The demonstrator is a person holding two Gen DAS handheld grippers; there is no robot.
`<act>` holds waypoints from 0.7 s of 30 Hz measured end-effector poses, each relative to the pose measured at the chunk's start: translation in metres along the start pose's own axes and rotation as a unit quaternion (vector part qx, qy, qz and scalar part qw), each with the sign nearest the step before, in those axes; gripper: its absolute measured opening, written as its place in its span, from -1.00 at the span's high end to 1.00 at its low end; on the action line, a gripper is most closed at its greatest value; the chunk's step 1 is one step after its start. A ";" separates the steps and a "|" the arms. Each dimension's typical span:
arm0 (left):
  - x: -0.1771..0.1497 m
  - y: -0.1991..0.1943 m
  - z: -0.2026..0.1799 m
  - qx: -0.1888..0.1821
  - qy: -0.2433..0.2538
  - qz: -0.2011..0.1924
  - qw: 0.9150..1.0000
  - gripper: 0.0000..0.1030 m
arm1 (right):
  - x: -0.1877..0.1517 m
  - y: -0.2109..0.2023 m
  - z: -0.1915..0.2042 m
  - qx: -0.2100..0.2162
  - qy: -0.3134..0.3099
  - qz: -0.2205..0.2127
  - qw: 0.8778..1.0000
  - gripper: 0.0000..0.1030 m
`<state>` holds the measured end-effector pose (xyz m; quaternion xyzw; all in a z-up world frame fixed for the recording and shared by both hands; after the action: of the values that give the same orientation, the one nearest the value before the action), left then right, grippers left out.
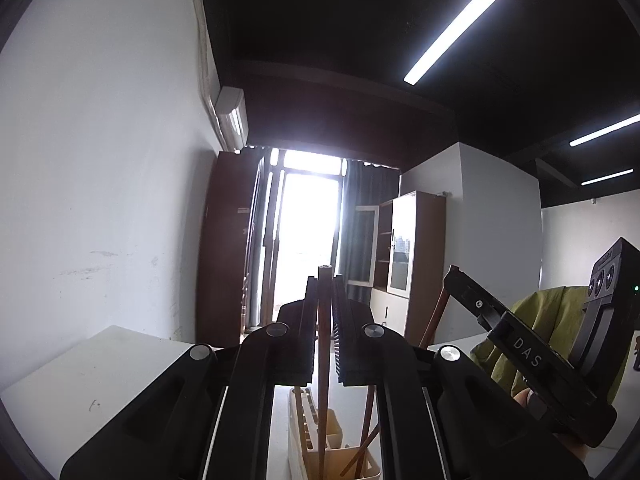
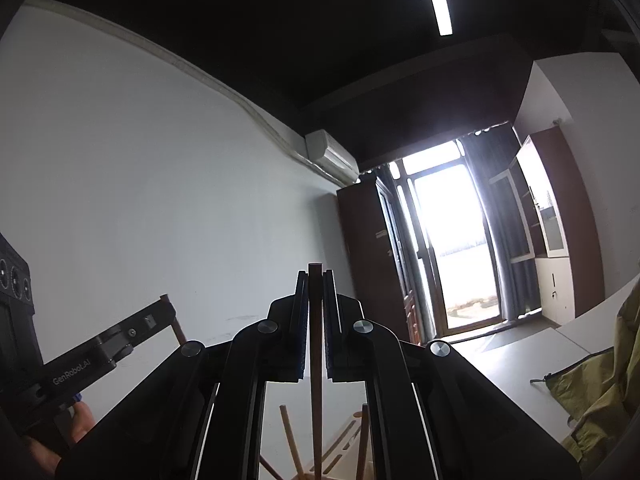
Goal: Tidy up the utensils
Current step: 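Lower both chopsticks into the holder and open the right tool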
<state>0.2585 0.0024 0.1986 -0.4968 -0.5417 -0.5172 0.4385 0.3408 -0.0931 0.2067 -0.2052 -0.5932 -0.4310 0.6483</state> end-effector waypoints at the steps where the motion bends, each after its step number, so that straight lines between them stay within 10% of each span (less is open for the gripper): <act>1: -0.006 0.007 0.002 0.004 0.004 0.009 1.000 0.87 | -0.003 0.003 -0.001 -0.001 -0.002 0.007 1.000 0.86; 21: -0.065 0.046 0.016 0.013 -0.003 0.143 0.990 0.87 | -0.056 0.026 -0.007 -0.032 -0.019 0.115 0.993 0.85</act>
<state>0.3122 0.0110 0.1388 -0.5648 -0.4730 -0.4404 0.5132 0.3698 -0.0669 0.1589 -0.3005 -0.5643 -0.3682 0.6751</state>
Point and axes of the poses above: each gripper's, at about its wrist camera, not at the fingertips, and y roughly the way its jaws point, z to its left, x to its top, the point moved 7 cm from there along y, roughly the way its jaws point, and after that the axes turned 2 degrees about -z, right-handed, at the moved point
